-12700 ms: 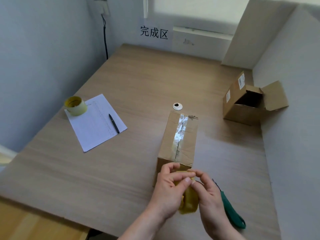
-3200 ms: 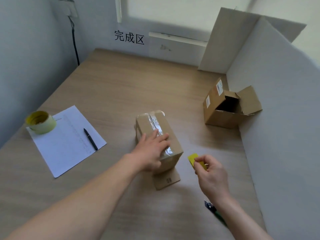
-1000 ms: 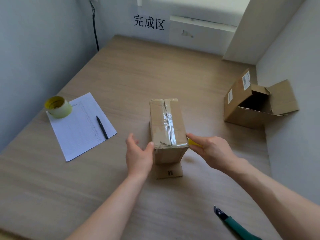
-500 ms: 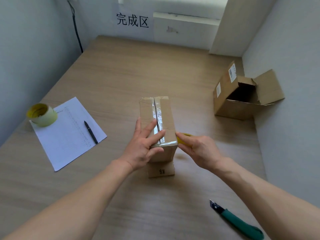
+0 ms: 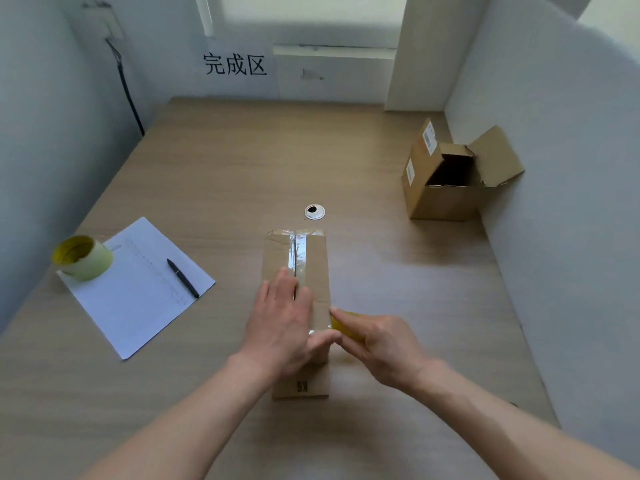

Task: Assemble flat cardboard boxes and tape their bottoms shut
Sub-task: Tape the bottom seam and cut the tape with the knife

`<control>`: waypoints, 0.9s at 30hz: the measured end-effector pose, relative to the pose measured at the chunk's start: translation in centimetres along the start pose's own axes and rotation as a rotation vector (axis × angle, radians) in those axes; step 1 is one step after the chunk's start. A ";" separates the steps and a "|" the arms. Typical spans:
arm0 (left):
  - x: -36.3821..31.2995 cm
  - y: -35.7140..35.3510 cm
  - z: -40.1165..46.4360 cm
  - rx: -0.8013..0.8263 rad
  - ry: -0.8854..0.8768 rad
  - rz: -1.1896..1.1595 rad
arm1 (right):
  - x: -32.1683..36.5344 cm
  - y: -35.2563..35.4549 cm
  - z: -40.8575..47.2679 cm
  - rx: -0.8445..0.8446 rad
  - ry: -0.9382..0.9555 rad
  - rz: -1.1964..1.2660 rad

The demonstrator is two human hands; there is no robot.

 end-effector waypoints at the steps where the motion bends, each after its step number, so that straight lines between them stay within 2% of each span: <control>1: 0.0 -0.2 0.2 -0.001 0.011 0.003 | 0.0 -0.1 0.0 0.001 -0.033 0.018; 7: 0.4 -1.4 0.6 0.087 0.039 0.012 | -0.4 -0.5 -1.4 0.146 -0.192 0.129; 12: 1.9 0.5 -0.1 -0.115 0.010 -0.263 | -0.3 0.5 -1.9 0.263 -0.242 0.372; 13: 1.7 0.7 -0.2 -0.125 -0.043 -0.247 | -0.5 0.6 -1.9 0.291 -0.272 0.437; 16: -0.6 0.7 -0.3 -0.072 -0.352 -0.096 | -1.2 1.1 -1.6 0.428 -0.346 0.534; 18: -1.7 0.6 0.2 0.008 -0.484 -0.078 | -2.0 1.7 -1.4 0.531 -0.321 0.390; 20: -1.9 0.4 1.0 0.163 -0.470 -0.090 | -2.8 2.8 -0.4 0.520 -0.225 0.052; 23: -1.2 -0.1 2.3 0.365 -0.299 -0.128 | -3.0 4.4 1.3 0.343 -0.141 -0.308; 27: -1.9 -0.2 3.6 0.376 -0.066 -0.281 | -2.4 5.2 2.5 0.226 -0.097 -0.386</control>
Point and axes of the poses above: each hand's wrist, its own z-axis towards the middle knuckle, its own y-axis out of the back of the hand, x = y × z, the point moved 4 cm from there along z, towards the middle knuckle, and after that the axes turned 12 degrees about -z, right-handed, at the moved point
